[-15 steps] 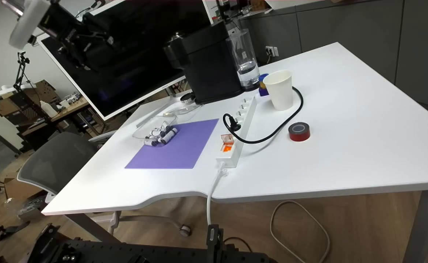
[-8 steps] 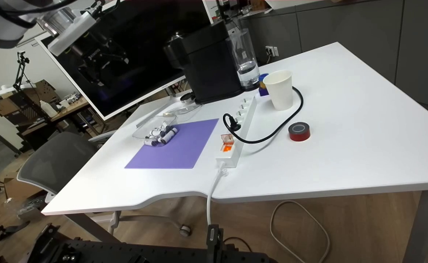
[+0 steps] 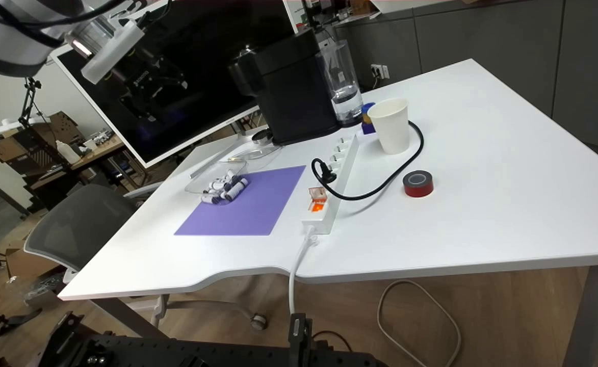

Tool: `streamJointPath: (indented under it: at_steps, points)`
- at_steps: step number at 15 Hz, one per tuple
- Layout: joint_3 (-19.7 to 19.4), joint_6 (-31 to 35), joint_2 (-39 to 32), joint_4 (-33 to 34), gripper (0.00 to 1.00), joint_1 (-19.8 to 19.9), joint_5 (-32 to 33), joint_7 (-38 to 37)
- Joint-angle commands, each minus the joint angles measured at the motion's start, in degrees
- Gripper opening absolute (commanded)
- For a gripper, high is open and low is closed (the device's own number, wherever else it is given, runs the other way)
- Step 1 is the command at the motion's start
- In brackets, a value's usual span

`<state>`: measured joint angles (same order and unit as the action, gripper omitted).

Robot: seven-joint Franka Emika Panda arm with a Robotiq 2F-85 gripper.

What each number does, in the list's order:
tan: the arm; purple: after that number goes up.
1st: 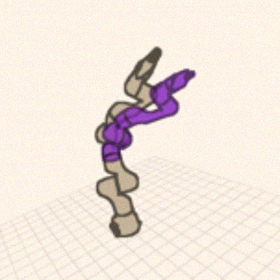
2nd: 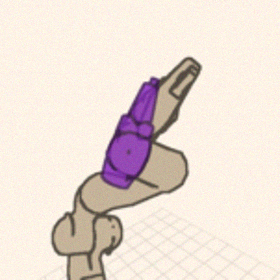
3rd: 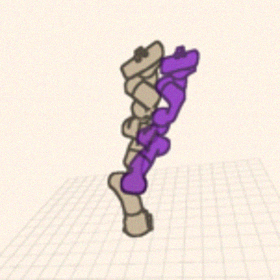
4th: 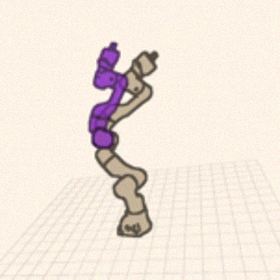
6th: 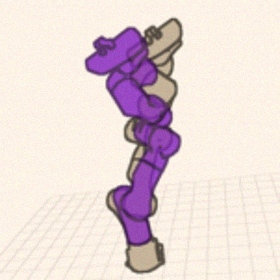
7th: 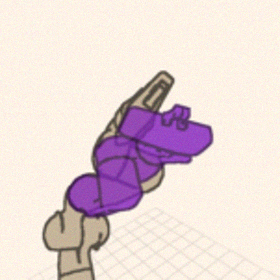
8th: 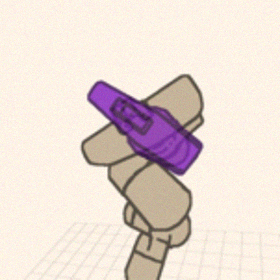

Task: Put a bottle from the container on the blue mat

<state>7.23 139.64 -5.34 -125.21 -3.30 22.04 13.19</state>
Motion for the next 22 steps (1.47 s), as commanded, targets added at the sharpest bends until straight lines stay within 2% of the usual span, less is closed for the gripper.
streamJointPath:
  at_steps: [1, 11, 22]
  points:
    - [-1.93, 0.38, -4.63, 1.92, 1.00, -1.29, 6.95, -2.45]
    - [-1.99, -4.17, -20.87, 12.47, 1.00, -4.09, 7.60, 6.20]
    - [-0.58, -8.02, -31.06, 22.72, 1.00, -5.39, 4.16, 12.07]
